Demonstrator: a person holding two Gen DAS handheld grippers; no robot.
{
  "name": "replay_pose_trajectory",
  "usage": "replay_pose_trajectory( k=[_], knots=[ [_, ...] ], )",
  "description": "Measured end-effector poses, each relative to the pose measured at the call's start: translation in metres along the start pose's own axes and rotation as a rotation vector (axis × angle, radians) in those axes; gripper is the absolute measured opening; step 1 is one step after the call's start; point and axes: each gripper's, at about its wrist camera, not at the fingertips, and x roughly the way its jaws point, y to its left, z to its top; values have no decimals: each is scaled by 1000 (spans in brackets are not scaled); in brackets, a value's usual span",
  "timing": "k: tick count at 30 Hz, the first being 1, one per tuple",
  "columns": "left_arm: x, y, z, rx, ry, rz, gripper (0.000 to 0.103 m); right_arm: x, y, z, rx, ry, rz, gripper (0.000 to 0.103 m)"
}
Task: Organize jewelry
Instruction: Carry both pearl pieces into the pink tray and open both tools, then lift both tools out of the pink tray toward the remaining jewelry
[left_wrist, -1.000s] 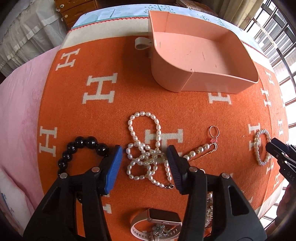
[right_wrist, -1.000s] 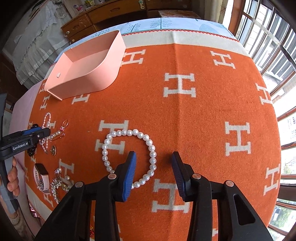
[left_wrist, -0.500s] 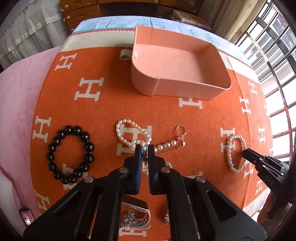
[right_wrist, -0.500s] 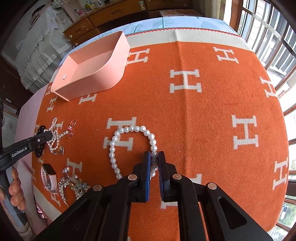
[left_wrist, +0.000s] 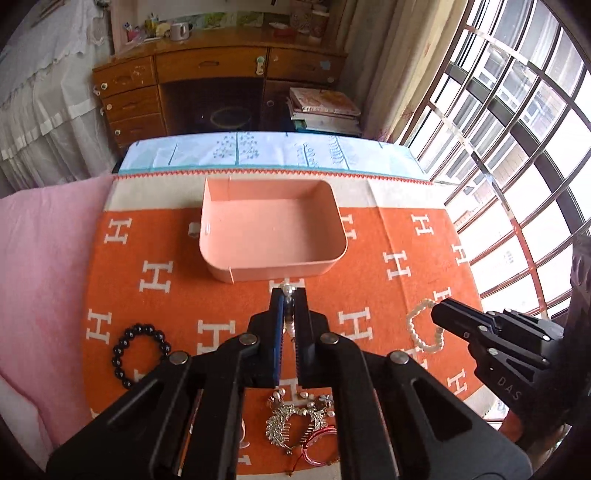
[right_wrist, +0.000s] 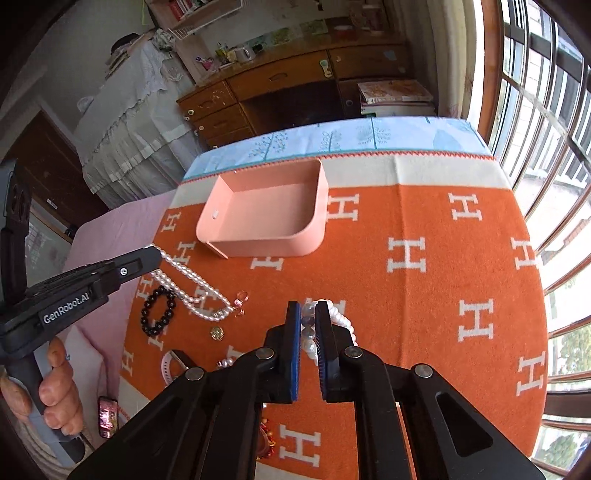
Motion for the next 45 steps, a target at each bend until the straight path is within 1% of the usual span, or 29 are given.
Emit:
replay_pose_trajectory(
  k=[2, 4, 7, 9, 11, 12, 14, 16, 18, 20, 23, 25, 27, 28, 29, 30, 31, 32, 33, 35, 38, 40, 41, 43, 45],
  knots=[
    [-8, -6, 15, 31, -25, 30, 3, -17, 12, 20, -20, -46, 1, 8],
    [-14, -6, 31, 39, -51, 65, 3, -32, 22, 41, -29, -85, 6, 8],
    [-15, -3, 57, 60, -85, 107, 3, -44, 37, 74, -36, -126, 23, 8],
    [-8, 0, 72, 85, -92, 117, 3, -44, 46, 95, -36, -136, 41, 8],
    [7, 4, 83, 112, -90, 124, 3, -38, 55, 112, -39, -139, 38, 8],
    [16, 8, 86, 123, -95, 143, 3, -30, 58, 119, -41, -131, 43, 8],
    [39, 14, 90, 154, -98, 150, 3, -11, 66, 131, -46, -109, 34, 8],
    [63, 22, 90, 162, -102, 151, 3, 14, 69, 139, -43, -75, 25, 8],
    [88, 32, 87, 137, -91, 139, 3, 43, 67, 145, -30, -37, 13, 8],
    [112, 40, 82, 107, -69, 128, 3, 69, 63, 147, -11, -3, -3, 8],
    [140, 47, 76, 91, -31, 127, 3, 112, 54, 140, 6, 54, -22, 8],
    [151, 49, 73, 86, -7, 118, 3, 134, 47, 134, 15, 88, -34, 8],
    [160, 52, 72, 64, 24, 91, 4, 151, 42, 132, 17, 119, -44, 8],
    [164, 54, 72, 51, 45, 76, 4, 162, 33, 128, 20, 134, -47, 8],
    [167, 55, 72, 38, 65, 58, 7, 170, 26, 125, 25, 147, -44, 9],
    [169, 57, 71, 26, 84, 44, 14, 174, 22, 123, 31, 152, -38, 10],
    [170, 58, 70, 17, 98, 40, 18, 175, 20, 122, 35, 150, -36, 12],
    [169, 58, 68, 13, 105, 38, 25, 176, 14, 119, 38, 145, -36, 17],
    [167, 58, 65, 11, 98, 30, 28, 175, 11, 117, 39, 136, -31, 26],
    [158, 56, 59, 32, 56, 25, 28, 168, 8, 113, 37, 104, -13, 38],
    [140, 47, 47, 111, -11, 42, 28, 151, 7, 105, 29, 45, 29, 38],
    [128, 41, 39, 164, -32, 49, 28, 135, 9, 100, 23, 26, 42, 38],
    [118, 39, 36, 175, -35, 54, 28, 124, 11, 97, 22, 19, 46, 38],
    [103, 39, 31, 167, -21, 24, 28, 111, 11, 90, 29, -4, 60, 38],
    [84, 44, 24, 124, -16, -16, 28, 91, 9, 82, 56, -53, 90, 38]
  ],
)
